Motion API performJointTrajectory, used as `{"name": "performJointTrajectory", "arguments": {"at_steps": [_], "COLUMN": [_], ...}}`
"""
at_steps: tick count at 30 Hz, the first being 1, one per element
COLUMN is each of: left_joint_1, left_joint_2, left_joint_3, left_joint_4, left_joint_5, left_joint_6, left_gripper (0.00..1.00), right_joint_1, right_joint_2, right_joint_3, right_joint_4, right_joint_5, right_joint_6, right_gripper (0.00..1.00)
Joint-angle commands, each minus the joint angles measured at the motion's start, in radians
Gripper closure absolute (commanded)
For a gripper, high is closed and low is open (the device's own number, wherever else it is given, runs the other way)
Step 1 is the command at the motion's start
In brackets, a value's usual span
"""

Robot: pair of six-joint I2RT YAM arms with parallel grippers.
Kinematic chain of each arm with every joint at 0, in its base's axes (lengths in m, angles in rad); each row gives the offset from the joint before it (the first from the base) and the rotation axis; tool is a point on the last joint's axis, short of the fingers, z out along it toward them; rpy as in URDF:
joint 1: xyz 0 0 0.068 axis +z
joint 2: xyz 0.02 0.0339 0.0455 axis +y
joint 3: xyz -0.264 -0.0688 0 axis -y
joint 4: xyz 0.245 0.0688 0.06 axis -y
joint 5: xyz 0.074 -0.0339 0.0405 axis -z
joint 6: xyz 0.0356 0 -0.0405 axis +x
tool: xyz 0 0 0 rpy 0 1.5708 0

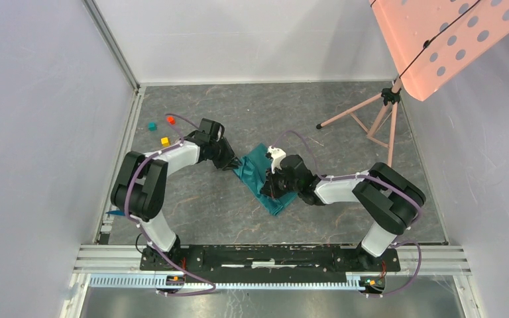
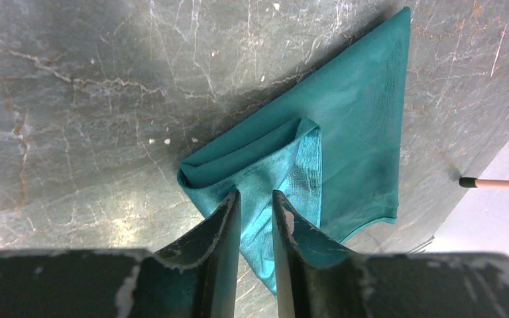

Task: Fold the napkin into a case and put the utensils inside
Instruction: Fold the lower triangle-folded napkin at the center of the board.

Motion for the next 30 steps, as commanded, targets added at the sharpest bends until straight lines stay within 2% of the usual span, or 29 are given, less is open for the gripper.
{"name": "performJointTrajectory", "arguments": {"at_steps": [1,4,7,12,18,23,30], "left_joint_1": [-0.002,-0.002,-0.001,-0.008,-0.008,0.003,0.007], "left_joint_2": [-0.095,-0.123,-0.119,-0.034,0.066,0.091,0.106], "left_joint_3": [-0.022,-0.029,-0.019,0.024,0.073,0.054,0.038], "left_joint_4": [0.021,0.018,0.024,0.083,0.078,0.074,0.076], "left_joint_5": [0.020,0.020,0.026,0.097,0.048,0.013,0.011], "left_joint_6": [-0.011,-0.016,-0.019,-0.040,-0.027,-0.022,-0.023], "left_gripper": [0.67,0.64,0.66,0.73,0.76,0.78,0.79], "right_joint_1": [-0.014,-0.022,-0.025,-0.030,-0.030,-0.032,-0.031], "right_joint_2": [0.025,0.028,0.024,0.021,0.015,-0.017,-0.067], "right_joint_3": [0.035,0.039,0.045,0.047,0.070,0.101,0.058], "right_joint_4": [0.001,-0.001,-0.007,-0.013,-0.072,-0.199,-0.275], "right_joint_5": [-0.043,-0.045,-0.044,-0.040,-0.026,-0.050,-0.066], "right_joint_6": [-0.024,-0.024,-0.030,-0.033,-0.045,-0.082,-0.094], "right_gripper": [0.97,0.97,0.97,0.97,0.95,0.74,0.58]}}
